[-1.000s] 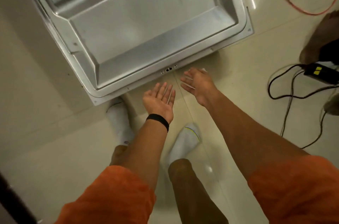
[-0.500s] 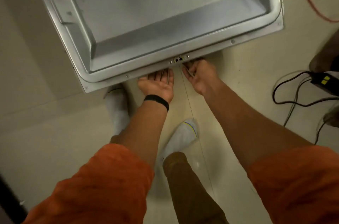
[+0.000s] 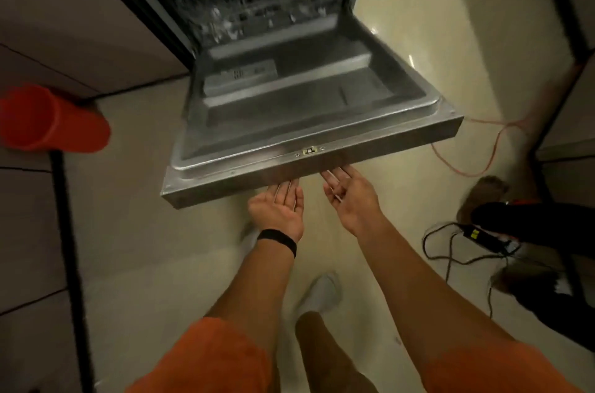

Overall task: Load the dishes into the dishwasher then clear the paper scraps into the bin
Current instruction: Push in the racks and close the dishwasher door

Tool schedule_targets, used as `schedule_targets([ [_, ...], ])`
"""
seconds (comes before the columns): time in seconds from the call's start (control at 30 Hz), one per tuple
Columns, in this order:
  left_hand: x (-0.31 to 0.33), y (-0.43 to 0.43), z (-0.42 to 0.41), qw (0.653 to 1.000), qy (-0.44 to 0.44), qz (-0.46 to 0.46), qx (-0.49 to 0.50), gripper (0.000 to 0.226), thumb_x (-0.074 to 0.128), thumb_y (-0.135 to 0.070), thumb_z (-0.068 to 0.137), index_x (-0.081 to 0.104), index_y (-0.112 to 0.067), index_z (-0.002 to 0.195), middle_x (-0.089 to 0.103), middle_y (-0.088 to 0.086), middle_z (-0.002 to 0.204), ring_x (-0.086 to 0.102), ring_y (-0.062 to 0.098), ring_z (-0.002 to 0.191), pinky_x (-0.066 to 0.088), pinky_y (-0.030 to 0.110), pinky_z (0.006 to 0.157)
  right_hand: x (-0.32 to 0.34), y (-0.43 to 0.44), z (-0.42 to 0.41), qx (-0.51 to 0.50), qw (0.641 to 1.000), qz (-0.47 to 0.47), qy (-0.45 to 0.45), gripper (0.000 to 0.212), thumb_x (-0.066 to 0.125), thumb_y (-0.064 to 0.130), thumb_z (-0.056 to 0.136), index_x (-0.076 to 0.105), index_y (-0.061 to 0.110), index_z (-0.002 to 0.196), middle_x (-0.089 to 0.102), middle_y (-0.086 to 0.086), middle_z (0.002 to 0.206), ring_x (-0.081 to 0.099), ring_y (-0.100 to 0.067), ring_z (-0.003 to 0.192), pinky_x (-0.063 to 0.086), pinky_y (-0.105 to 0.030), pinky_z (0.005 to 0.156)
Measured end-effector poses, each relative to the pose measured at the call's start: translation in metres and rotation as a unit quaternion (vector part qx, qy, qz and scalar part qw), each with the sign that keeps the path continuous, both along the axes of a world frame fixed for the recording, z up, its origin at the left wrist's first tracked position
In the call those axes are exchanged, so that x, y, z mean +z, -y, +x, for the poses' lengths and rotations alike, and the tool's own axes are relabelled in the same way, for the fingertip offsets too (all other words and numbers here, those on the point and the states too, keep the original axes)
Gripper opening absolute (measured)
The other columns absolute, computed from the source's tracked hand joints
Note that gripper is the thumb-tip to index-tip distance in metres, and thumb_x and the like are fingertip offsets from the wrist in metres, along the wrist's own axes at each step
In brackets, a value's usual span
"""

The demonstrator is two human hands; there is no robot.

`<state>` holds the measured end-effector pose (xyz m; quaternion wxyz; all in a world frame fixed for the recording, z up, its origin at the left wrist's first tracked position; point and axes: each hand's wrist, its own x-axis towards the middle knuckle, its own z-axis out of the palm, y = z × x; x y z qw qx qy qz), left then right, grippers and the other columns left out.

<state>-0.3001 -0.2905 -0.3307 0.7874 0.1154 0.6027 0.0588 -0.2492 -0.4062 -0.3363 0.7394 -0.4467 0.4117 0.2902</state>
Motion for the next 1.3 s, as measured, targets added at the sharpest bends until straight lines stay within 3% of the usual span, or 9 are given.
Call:
schedule_targets([
  [0.13,0.079,-0.024,0.042,1.0,0.028,0.009,-0.007,0.056,0.023,-0.029,0.102,0.034,-0.006,0.152,0.05,0.016,0.147,0.061,0.03,0.116,0.049,0.041,0.103,0.077,-0.025,0.043,-0.003,1.0,0.003,0.017,0.072,0.023,-0.023,0.084,0.042,0.009,0.146,0.055,-0.011,0.136,0.061,-0.025,0.12,0.047,-0.034,0.1],
  [0.3,0.143,-0.059,0.081,0.997,0.074,-0.005,-0.039,0.061,0.028,-0.031,0.101,0.028,-0.001,0.154,0.044,0.02,0.151,0.058,0.033,0.12,0.049,0.043,0.102,0.141,-0.054,0.097,0.009,1.0,-0.021,-0.002,0.038,0.033,-0.014,0.095,0.056,0.002,0.12,0.059,-0.015,0.122,0.062,-0.027,0.122,0.055,-0.034,0.088],
  [0.37,0.16,-0.073,0.096,0.994,0.087,-0.011,-0.058,0.063,0.029,-0.032,0.1,0.025,-0.001,0.155,0.043,0.021,0.152,0.058,0.034,0.119,0.051,0.042,0.097,0.155,-0.061,0.114,0.022,0.999,-0.024,-0.002,0.035,0.035,-0.018,0.091,0.057,-0.002,0.113,0.06,-0.015,0.117,0.065,-0.025,0.116,0.056,-0.031,0.078],
  [0.47,0.184,-0.088,0.119,0.993,0.096,-0.007,-0.062,0.065,0.032,-0.034,0.099,0.024,-0.001,0.155,0.045,0.022,0.149,0.059,0.035,0.118,0.052,0.042,0.095,0.175,-0.074,0.139,0.03,0.999,-0.024,0.006,0.041,0.033,-0.021,0.085,0.056,-0.006,0.115,0.06,-0.018,0.123,0.065,-0.026,0.113,0.056,-0.031,0.081],
  [0.6,0.203,-0.1,0.145,0.994,0.095,-0.001,-0.055,0.066,0.031,-0.035,0.099,0.024,-0.001,0.155,0.045,0.022,0.15,0.061,0.034,0.115,0.053,0.041,0.099,0.192,-0.085,0.167,0.037,0.999,-0.031,0.012,0.039,0.03,-0.023,0.083,0.054,-0.01,0.111,0.061,-0.022,0.121,0.066,-0.031,0.115,0.056,-0.033,0.087],
  [0.77,0.221,-0.114,0.18,0.993,0.11,0.015,-0.038,0.065,0.03,-0.036,0.099,0.028,-0.001,0.154,0.046,0.021,0.15,0.062,0.034,0.116,0.053,0.041,0.101,0.215,-0.099,0.203,0.047,0.998,-0.023,0.036,0.044,0.028,-0.021,0.084,0.053,-0.004,0.116,0.059,-0.018,0.128,0.069,-0.028,0.107,0.057,-0.029,0.078],
  [0.97,0.246,-0.13,0.226,0.989,0.139,0.039,-0.019,0.066,0.034,-0.035,0.099,0.027,-0.003,0.155,0.046,0.021,0.15,0.061,0.033,0.118,0.052,0.041,0.102,0.243,-0.119,0.251,0.077,0.995,-0.012,0.062,0.046,0.028,-0.021,0.082,0.055,0.004,0.11,0.062,-0.017,0.128,0.068,-0.027,0.112,0.056,-0.029,0.081],
  [1.13,0.264,-0.141,0.267,0.988,0.139,0.06,0.013,0.062,0.035,-0.033,0.099,0.033,-0.003,0.153,0.051,0.019,0.144,0.064,0.032,0.115,0.055,0.039,0.098,0.259,-0.137,0.295,0.105,0.992,-0.018,0.066,0.037,0.031,-0.021,0.084,0.059,0.001,0.092,0.067,-0.018,0.119,0.069,-0.026,0.11,0.056,-0.029,0.082],
  [1.3,0.271,-0.158,0.315,0.985,0.151,0.074,0.044,0.057,0.034,-0.031,0.1,0.037,-0.005,0.151,0.054,0.017,0.142,0.066,0.031,0.113,0.055,0.04,0.098,0.266,-0.154,0.344,0.137,0.987,-0.015,0.087,0.033,0.033,-0.011,0.095,0.061,0.004,0.097,0.07,-0.009,0.104,0.071,-0.019,0.104,0.056,-0.025,0.073],
])
